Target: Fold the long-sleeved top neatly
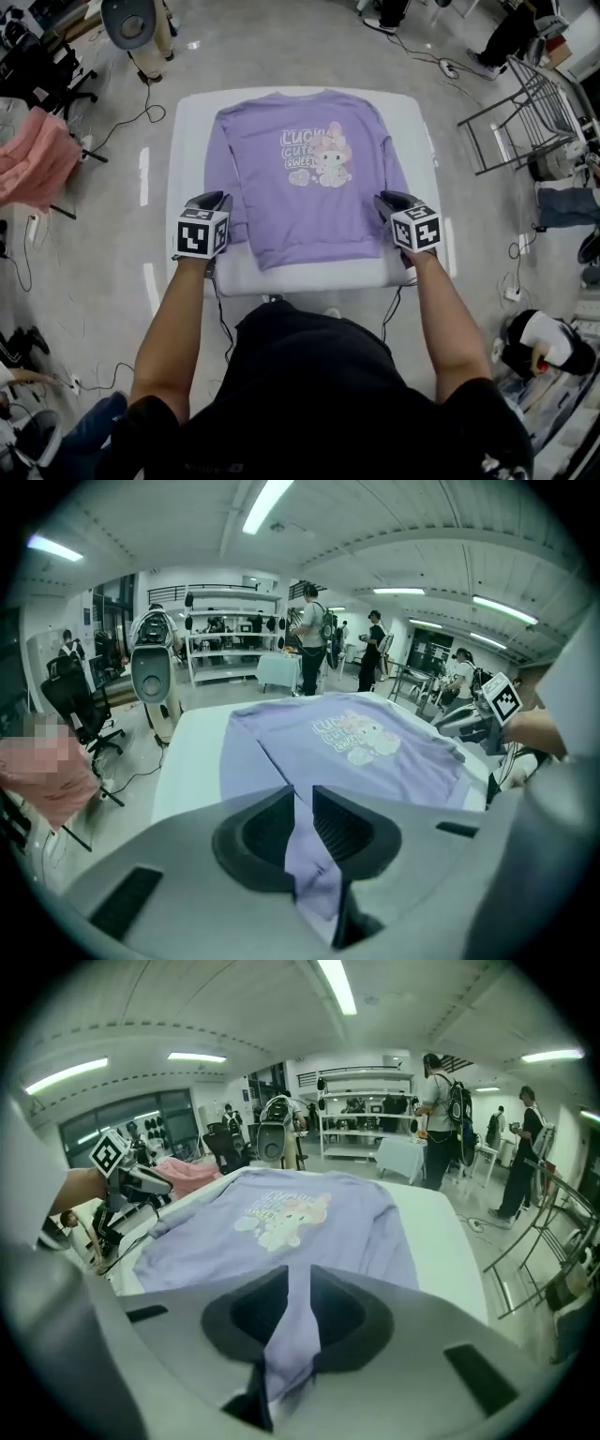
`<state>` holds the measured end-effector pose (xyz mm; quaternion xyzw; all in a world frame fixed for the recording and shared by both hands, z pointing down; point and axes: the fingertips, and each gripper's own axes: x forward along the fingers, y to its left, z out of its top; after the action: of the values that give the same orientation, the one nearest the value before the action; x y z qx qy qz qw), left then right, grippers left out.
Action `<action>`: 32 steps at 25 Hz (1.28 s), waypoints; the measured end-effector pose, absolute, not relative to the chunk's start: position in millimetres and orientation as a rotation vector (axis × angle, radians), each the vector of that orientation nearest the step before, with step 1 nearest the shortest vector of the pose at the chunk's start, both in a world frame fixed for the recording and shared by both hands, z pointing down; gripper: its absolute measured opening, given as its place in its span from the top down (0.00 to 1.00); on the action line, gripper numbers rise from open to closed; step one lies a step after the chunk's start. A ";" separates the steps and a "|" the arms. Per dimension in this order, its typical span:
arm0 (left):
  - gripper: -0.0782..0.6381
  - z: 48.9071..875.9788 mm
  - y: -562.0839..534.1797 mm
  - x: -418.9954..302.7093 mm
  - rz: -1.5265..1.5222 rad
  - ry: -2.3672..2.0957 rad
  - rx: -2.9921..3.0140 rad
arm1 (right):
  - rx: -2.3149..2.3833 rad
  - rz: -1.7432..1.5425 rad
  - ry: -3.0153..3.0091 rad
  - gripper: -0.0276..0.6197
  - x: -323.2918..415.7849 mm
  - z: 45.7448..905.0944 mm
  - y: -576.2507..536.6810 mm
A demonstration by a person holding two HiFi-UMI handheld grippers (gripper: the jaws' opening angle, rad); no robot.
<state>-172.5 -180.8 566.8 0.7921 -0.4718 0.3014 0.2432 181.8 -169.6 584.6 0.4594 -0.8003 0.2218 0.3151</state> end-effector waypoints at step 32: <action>0.73 661.1 -17.7 -124.5 1.035 -1.235 2.022 | 1.004 0.559 -2.079 0.77 172.5 653.0 -22.8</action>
<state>-124.5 -17.7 661.1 0.7520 -0.4593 0.3848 0.2746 172.5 -22.8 653.0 0.3919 -0.8118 0.2184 0.3739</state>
